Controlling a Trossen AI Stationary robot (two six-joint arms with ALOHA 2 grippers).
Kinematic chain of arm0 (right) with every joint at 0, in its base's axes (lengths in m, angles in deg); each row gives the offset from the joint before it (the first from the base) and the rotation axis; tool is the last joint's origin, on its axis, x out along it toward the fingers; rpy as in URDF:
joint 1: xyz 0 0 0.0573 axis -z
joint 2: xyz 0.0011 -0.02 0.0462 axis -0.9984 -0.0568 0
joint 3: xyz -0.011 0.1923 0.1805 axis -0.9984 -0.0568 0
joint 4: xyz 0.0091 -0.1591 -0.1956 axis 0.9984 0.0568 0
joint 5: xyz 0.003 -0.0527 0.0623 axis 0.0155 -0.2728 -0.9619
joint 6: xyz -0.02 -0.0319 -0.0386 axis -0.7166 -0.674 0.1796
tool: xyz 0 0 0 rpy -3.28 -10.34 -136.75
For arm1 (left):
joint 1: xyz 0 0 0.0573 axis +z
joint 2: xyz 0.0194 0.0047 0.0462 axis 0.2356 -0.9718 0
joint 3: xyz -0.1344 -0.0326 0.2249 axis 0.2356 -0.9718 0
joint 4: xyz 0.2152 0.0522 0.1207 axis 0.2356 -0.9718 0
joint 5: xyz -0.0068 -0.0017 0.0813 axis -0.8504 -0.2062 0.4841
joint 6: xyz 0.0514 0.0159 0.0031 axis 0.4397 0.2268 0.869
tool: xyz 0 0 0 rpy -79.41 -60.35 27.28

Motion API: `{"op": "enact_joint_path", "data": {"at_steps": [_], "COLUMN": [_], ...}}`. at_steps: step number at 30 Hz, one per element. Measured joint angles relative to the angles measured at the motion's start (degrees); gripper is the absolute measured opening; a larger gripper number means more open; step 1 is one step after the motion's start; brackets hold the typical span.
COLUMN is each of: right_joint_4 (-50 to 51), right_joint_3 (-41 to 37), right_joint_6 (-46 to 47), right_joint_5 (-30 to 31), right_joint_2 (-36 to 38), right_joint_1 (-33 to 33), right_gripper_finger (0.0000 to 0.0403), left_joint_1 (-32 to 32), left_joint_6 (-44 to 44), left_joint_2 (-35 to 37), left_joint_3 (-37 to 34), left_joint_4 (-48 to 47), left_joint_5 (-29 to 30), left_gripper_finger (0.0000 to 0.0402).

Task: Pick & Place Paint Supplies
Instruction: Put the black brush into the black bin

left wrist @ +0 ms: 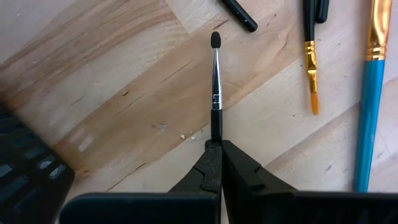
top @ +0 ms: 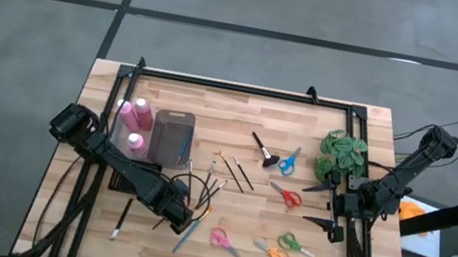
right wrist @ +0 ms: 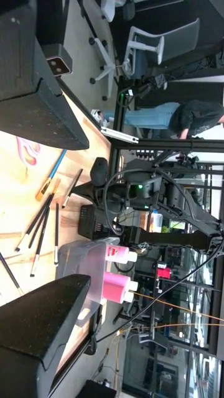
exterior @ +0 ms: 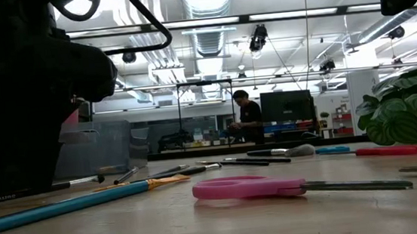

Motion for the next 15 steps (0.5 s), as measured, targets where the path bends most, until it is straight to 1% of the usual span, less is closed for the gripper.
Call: {"op": "enact_joint_path", "data": {"at_steps": [15], "right_joint_4": [0.0], "right_joint_3": [0.0], "right_joint_6": [0.1], "right_joint_5": [0.0], "right_joint_2": [0.0], "right_joint_1": [0.0], "right_gripper_finger": [0.0341], "left_joint_1": [0.0], "left_joint_6": [-3.3], "left_joint_2": [0.5], "left_joint_3": [0.0], "left_joint_4": [-0.4], "left_joint_5": [-0.1], "left_gripper_finger": [0.0003]}}
